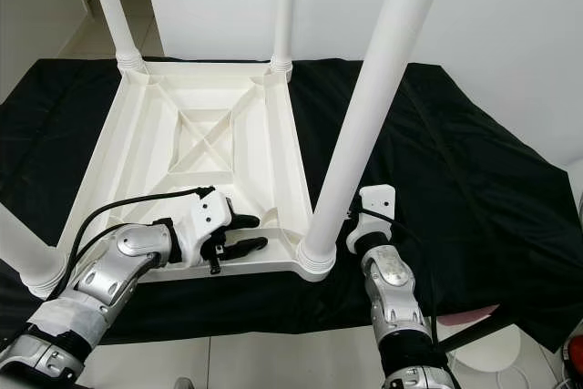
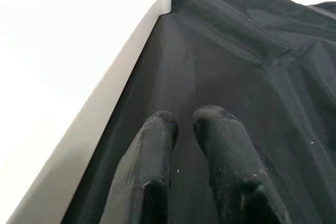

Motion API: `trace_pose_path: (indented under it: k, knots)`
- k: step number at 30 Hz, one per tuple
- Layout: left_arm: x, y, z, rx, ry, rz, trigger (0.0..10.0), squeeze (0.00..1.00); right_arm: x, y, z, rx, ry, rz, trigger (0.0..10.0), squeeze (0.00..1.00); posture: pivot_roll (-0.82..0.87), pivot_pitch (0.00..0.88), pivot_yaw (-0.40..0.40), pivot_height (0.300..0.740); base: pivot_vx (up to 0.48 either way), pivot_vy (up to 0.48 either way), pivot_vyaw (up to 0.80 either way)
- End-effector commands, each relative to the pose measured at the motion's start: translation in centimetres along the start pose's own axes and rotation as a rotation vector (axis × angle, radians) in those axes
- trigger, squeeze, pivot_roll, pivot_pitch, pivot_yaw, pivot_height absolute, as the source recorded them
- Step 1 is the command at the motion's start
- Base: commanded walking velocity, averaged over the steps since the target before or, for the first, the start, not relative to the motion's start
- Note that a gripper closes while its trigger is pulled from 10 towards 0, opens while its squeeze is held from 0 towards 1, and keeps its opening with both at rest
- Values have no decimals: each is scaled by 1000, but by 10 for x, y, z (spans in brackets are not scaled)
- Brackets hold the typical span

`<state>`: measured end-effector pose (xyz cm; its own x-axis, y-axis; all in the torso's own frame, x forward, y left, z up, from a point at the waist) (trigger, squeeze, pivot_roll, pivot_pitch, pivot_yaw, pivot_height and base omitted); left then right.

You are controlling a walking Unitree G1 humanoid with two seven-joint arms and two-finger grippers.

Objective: Building children table

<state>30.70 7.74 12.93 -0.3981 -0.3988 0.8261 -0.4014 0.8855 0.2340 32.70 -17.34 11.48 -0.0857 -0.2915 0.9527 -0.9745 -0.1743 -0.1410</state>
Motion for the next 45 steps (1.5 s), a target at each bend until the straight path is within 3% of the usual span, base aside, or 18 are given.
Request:
trace_pose_path:
  k: [1, 4, 6, 10, 11, 13, 16, 19, 24, 26, 28, 29, 31, 37, 40, 45]
  knots:
    - [-4, 1, -1, 90, 73, -25, 10000, 0, -5, 7, 1, -4, -40, -17, 10000, 1000, 60, 84, -23, 740, 0, 0, 0]
    - [-3, 3, -5, 123, 108, -16, 10000, 0, -5, 9, 0, 4, -51, -16, 10000, 1000, 60, 84, -23, 740, 0, 0, 0]
    - [0, 13, -15, 194, 139, 1, 10000, 0, 2, 16, 0, 24, -66, 20, 10000, 1000, 50, 93, -27, 740, 0, 0, 0]
    - [3, 22, -15, 197, 136, 17, 10000, 0, 8, 23, 2, 58, -101, 41, 10000, 1000, 43, 98, -31, 740, 0, 0, 0]
    - [4, 27, -11, 175, 127, 28, 10000, 0, 12, 29, 5, 82, -139, 41, 10000, 0, 40, 99, -32, 740, 0, 0, 0]
    - [4, 27, -11, 175, 127, 28, 10000, 0, 12, 29, 5, 82, -139, 41, 10000, 0, 40, 99, -32, 740, 0, 0, 0]
    - [10, 46, 4, 97, 154, 76, 10000, 0, 18, 49, 14, 198, -180, -21, 10000, 0, 36, 104, -36, 740, 0, 0, 0]
    - [12, 54, 11, 77, 145, 77, 10000, 0, 21, 60, 16, 270, -168, -66, 10000, 0, 35, 106, -38, 740, 0, 0, 0]
    - [12, 56, 13, 76, 140, 75, 10000, 0, 22, 63, 17, 292, -163, -80, 10000, 0, 35, 106, -38, 740, 0, 0, 0]
    - [13, 65, 18, 56, 122, 80, 10000, 0, 23, 70, 19, 346, -140, -121, 10000, 0, 38, 107, -43, 740, 0, 0, 0]
    - [17, 76, 31, -42, 91, 59, 10000, 0, 26, 85, 16, 520, -81, -239, 10000, 0, 49, 108, -49, 740, 0, 0, 0]
    - [17, 76, 31, -42, 91, 59, 10000, 0, 26, 85, 16, 520, -81, -239, 10000, 0, 49, 108, -49, 740, 0, 0, 0]
    - [17, 76, 36, -84, 53, 21, 10000, 0, 25, 94, 8, 664, -45, -334, 10000, 0, 54, 108, -53, 740, 0, 0, 0]
    - [15, 72, 38, -88, 16, -12, 10000, 0, 27, 96, 1, 737, -33, -373, 10000, 0, 58, 107, -58, 740, 0, 0, 0]
    - [15, 64, 41, -89, -1, -35, 10000, 0, 33, 88, -11, 846, -14, -395, 10000, 0, 59, 107, -63, 740, 0, 0, 0]
    - [18, 60, 41, -84, -3, -25, 10000, 0, 37, 80, -16, 872, 5, -380, 10000, 0, 61, 106, -64, 740, 0, 0, 0]
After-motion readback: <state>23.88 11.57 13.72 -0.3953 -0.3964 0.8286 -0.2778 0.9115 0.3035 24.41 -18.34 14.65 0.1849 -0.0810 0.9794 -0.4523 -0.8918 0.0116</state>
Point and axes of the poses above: a point about 5 cm out from each wrist's last joint towards the gripper, its own y axis pointing back from the gripper into the wrist, its own x axis along the axis of the wrist's last joint, z = x × y, the point moved 1 cm from there along -y, pointing out of the wrist towards the gripper, and after that the axes turned 15 degrees about -y, right-handed, at the moved point
